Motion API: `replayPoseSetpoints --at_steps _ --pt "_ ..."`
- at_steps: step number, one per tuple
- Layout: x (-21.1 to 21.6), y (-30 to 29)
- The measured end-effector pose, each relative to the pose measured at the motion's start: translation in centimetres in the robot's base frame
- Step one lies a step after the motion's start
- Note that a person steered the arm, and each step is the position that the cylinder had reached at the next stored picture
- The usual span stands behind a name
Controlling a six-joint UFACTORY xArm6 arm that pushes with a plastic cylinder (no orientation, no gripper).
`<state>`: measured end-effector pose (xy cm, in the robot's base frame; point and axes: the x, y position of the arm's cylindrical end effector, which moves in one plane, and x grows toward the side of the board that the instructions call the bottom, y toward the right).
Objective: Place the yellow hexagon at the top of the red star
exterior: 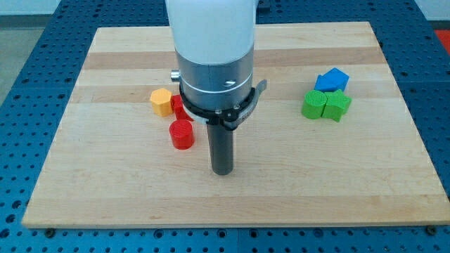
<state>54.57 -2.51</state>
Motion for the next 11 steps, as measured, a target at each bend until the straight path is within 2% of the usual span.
replayPoseSetpoints --at_steps 1,2,6,8,10,11 --pt "1.1 -6.2" --pt "0.1 -12.2" --pt "-11.9 -12.6" --pt "-12.7 -12.6" --pt "-16.1 -10.2" --pt "-16.1 -10.2"
